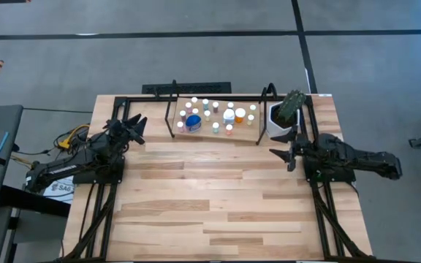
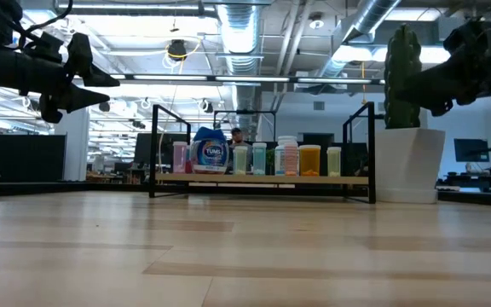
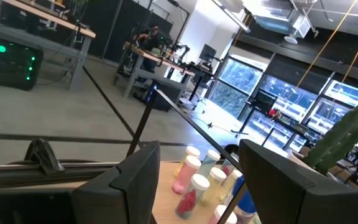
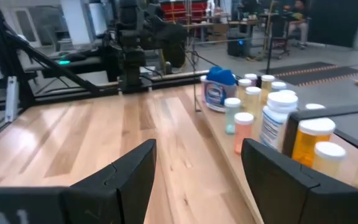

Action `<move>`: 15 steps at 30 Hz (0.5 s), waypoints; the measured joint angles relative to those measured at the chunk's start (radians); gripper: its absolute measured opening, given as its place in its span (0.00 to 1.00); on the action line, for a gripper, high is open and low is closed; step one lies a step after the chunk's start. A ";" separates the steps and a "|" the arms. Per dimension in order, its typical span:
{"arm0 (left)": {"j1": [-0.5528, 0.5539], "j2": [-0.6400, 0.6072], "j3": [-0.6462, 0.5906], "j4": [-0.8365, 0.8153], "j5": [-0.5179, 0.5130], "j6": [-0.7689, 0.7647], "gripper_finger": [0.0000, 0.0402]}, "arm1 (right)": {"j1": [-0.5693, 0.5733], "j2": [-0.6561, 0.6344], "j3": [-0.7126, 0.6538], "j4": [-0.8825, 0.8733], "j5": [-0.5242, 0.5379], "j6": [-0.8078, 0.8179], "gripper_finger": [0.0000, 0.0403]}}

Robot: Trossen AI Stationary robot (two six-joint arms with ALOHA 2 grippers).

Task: Pick and place medicine bottles onto shelf by color
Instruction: Return to Home Position

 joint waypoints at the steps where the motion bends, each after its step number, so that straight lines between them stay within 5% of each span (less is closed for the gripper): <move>1: 0.000 0.000 0.000 0.000 0.000 0.000 0.52 | -0.006 0.000 0.000 -0.006 0.005 0.002 0.65; 15: 0.000 0.000 -0.002 0.001 0.000 -0.001 0.52 | -0.020 0.000 0.001 -0.046 0.005 0.003 0.65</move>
